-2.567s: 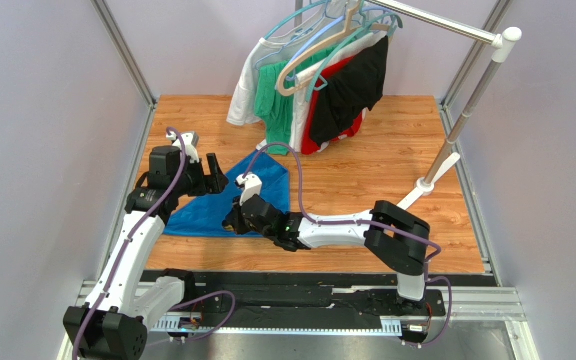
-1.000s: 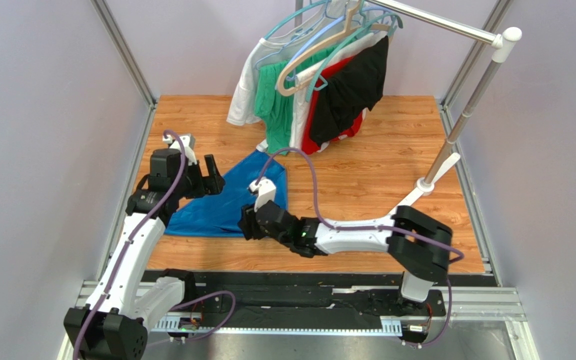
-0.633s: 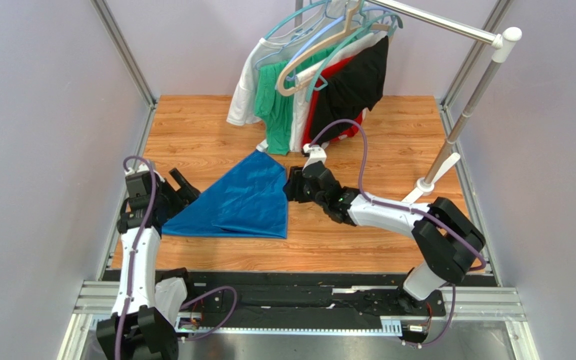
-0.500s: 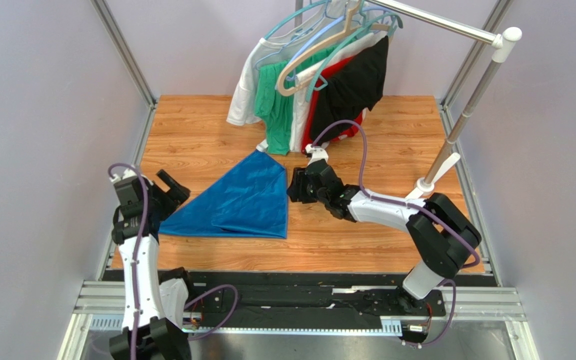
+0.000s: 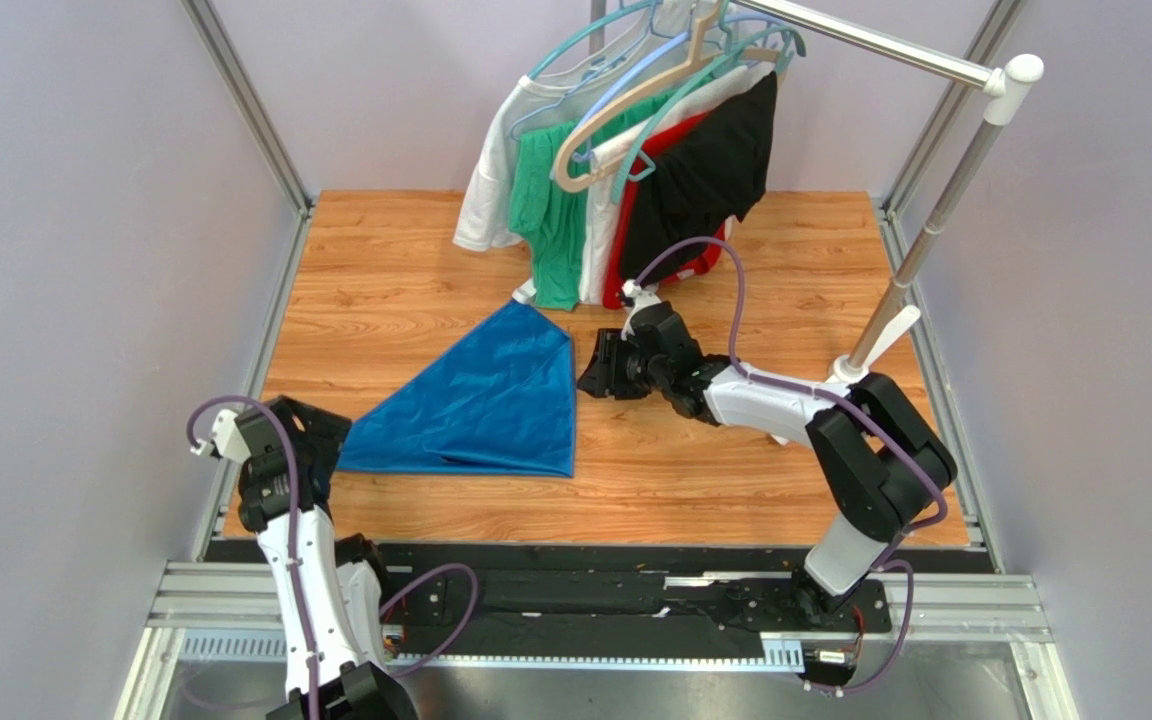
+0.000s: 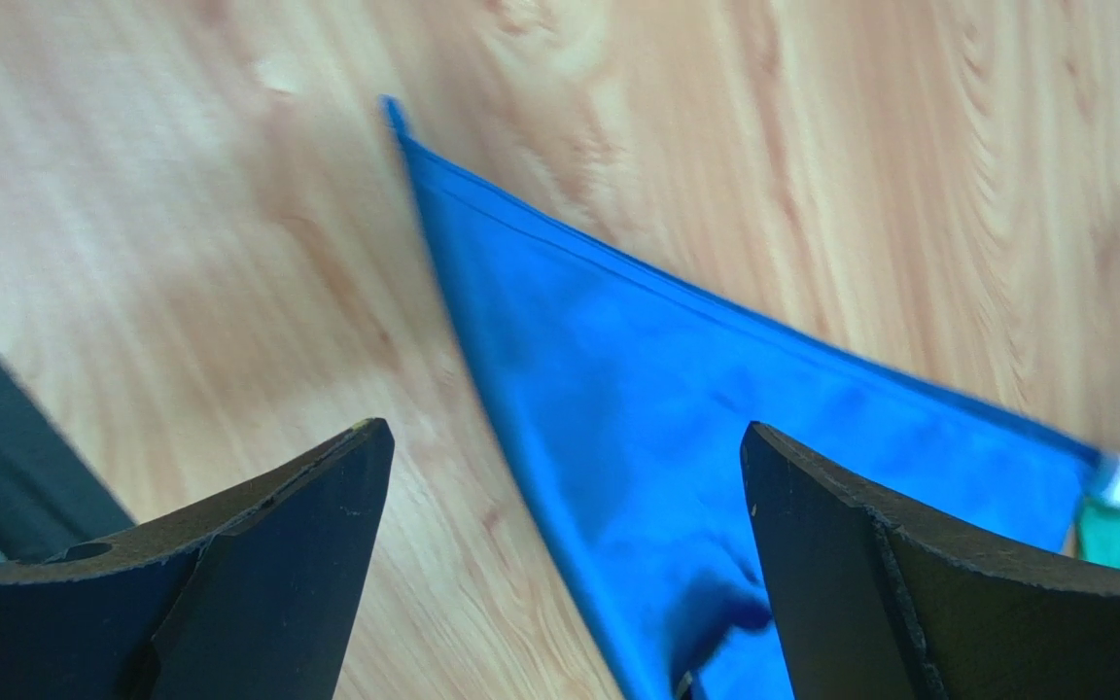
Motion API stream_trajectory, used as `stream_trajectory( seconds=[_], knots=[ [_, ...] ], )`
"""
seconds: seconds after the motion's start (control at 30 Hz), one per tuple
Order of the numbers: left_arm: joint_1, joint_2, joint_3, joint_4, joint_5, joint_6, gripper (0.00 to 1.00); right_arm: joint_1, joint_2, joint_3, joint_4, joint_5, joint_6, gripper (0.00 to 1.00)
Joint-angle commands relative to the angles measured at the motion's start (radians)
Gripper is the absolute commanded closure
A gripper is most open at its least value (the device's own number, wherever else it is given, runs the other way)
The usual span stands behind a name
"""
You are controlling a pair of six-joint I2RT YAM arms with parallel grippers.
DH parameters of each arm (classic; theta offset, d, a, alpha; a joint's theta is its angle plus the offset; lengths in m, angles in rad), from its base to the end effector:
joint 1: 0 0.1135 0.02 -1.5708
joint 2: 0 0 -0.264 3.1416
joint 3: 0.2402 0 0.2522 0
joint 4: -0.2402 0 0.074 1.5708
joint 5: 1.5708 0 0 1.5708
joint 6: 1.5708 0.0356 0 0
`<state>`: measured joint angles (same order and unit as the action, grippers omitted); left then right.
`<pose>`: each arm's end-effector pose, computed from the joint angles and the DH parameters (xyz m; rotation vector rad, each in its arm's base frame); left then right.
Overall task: Fold the napkin, place the utensils inside, and roll it up
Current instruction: Fold the napkin
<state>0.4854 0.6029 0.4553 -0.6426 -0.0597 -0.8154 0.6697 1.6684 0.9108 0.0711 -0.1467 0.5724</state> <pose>0.1147 0.0629 0.2087 -1.4526 1.8613 -0.0900 0.2707 0.2210 0.1823 -0.1986 2.3758 0.7987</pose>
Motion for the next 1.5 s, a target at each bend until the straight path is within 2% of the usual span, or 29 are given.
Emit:
stream_trajectory(
  seconds=[0.0,0.17,0.3,0.43,0.67,0.83,0.93,1.03,1.1,1.27,1.47],
  knots=[
    [0.012,0.006,-0.033,0.053,-0.213,-0.126,0.02,-0.022,-0.010,0.033,-0.003,-0.044,-0.002,0.53],
    [0.016,0.021,-0.090,0.178,-0.249,-0.145,0.04,-0.032,-0.007,0.048,-0.060,-0.045,-0.031,0.53],
    [0.053,0.118,-0.092,0.288,-0.210,-0.127,0.08,-0.033,-0.022,0.057,-0.105,-0.031,-0.037,0.53],
    [0.105,0.196,-0.083,0.316,-0.166,-0.116,0.10,-0.033,-0.029,0.057,-0.129,-0.014,-0.034,0.53],
    [0.134,0.189,-0.135,0.369,-0.129,-0.134,0.17,-0.033,-0.019,0.074,-0.145,-0.007,-0.013,0.53],
    [0.156,0.213,-0.130,0.353,-0.103,-0.137,0.23,-0.033,-0.024,0.074,-0.145,-0.005,-0.009,0.53],
    [0.176,0.206,-0.136,0.339,-0.080,-0.139,0.36,-0.033,-0.033,0.065,-0.146,-0.002,-0.011,0.54],
    [0.186,0.199,-0.138,0.316,-0.075,-0.139,0.38,-0.033,-0.039,0.057,-0.145,-0.001,-0.014,0.53],
    [0.200,0.195,-0.141,0.307,-0.075,-0.134,0.46,-0.035,-0.039,0.053,-0.143,-0.001,-0.016,0.53],
    [0.228,0.198,-0.133,0.253,-0.080,-0.137,0.46,-0.035,-0.036,0.053,-0.137,-0.007,-0.016,0.53],
    [0.248,0.251,-0.124,0.285,-0.060,-0.131,0.46,-0.033,-0.039,0.056,-0.137,-0.010,-0.017,0.54]
  ],
)
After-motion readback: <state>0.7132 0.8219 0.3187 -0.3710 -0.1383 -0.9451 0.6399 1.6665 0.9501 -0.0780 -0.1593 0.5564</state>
